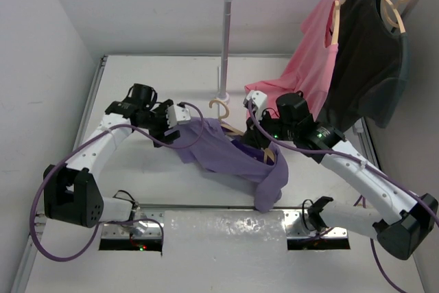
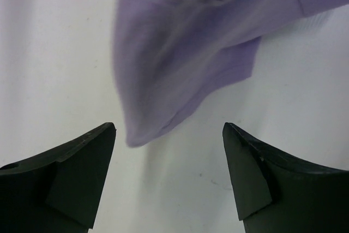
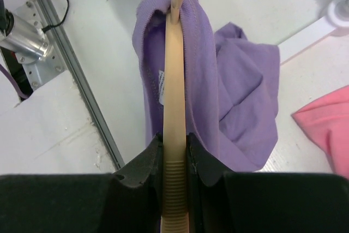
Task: Place the t-shirt on the hanger
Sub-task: Place the hanger at the clothesline.
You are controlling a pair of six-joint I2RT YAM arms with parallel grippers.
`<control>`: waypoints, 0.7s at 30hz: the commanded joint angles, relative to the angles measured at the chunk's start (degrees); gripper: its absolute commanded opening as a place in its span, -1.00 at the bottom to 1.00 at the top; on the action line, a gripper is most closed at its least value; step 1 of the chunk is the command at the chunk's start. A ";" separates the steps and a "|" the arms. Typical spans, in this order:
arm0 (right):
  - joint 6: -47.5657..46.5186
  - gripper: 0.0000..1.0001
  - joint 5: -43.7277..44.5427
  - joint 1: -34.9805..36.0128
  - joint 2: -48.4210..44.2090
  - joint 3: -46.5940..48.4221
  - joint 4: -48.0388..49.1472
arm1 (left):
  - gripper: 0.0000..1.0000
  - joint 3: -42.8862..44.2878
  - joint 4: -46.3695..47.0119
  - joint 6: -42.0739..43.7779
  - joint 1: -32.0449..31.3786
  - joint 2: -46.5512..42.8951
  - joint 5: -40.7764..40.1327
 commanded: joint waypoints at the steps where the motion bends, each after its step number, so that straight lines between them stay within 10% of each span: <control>1: -0.52 -1.00 0.71 -0.06 -2.29 4.74 1.09 | 0.52 -1.60 3.34 0.55 -0.05 -0.76 6.40; 6: -1.22 -1.00 0.27 -0.06 -2.47 6.67 -1.02 | 0.33 -3.10 16.98 -8.60 -0.05 2.32 5.95; 10: -2.10 -1.00 2.98 -0.06 -2.91 8.08 -3.66 | -1.00 -0.65 15.42 -9.86 0.21 3.82 5.78; 21: -3.15 -1.00 5.81 -2.52 -7.57 8.25 -7.27 | -1.00 3.92 4.52 1.39 14.45 6.27 10.52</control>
